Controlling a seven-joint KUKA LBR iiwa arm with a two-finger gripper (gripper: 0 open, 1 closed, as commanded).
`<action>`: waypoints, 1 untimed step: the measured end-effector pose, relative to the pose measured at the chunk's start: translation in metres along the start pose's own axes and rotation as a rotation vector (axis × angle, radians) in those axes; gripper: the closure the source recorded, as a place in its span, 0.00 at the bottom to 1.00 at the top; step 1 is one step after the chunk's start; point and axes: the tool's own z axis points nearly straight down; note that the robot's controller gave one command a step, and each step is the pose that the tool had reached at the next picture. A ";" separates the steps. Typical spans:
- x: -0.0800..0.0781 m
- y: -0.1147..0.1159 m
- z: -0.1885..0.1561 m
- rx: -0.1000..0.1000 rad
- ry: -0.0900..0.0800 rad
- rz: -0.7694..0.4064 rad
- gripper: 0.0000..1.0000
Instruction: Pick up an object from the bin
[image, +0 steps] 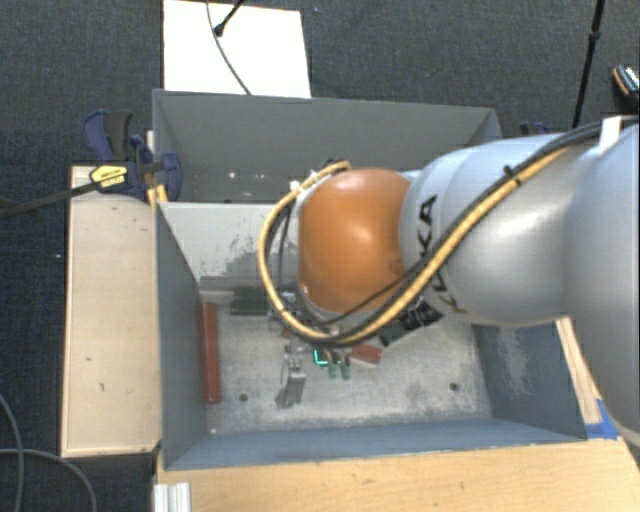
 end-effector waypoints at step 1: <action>-0.018 -0.075 0.102 0.003 0.000 0.058 0.00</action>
Offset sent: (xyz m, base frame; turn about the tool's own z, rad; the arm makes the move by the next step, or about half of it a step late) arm 0.0187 -0.0710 -0.0976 0.0523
